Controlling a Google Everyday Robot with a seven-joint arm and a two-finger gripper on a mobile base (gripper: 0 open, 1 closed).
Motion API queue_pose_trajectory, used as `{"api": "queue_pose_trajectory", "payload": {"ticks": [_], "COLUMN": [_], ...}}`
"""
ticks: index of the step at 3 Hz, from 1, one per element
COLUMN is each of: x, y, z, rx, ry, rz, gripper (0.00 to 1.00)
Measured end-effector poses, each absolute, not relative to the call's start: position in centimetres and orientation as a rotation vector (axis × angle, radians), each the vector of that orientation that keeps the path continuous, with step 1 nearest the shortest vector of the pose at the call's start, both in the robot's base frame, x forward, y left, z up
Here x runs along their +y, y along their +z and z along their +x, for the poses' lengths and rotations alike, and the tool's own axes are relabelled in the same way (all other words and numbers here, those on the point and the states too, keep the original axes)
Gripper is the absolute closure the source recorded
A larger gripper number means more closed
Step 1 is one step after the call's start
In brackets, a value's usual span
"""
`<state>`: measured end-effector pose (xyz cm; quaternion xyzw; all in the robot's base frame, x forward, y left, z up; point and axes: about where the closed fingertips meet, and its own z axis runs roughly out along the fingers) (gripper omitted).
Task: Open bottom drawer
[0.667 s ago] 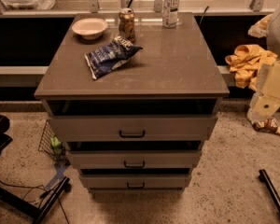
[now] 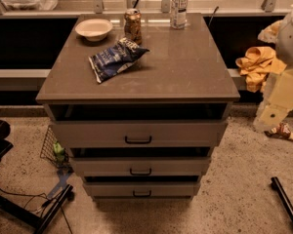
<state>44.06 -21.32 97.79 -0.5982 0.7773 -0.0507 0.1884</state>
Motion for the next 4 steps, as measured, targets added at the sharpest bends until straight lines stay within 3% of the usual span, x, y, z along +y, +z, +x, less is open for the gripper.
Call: {"api": "queue_pose_trajectory", "payload": {"ticks": [2,4], "x": [-19.4,-15.0], "y": [87.1,65.1], "z": [41.2,40.7], "rx": [2.079,2.049], "ry": [-0.06,0.083], "rz": [-1.682,-1.803], "gripper": [0.0,0.0]}}
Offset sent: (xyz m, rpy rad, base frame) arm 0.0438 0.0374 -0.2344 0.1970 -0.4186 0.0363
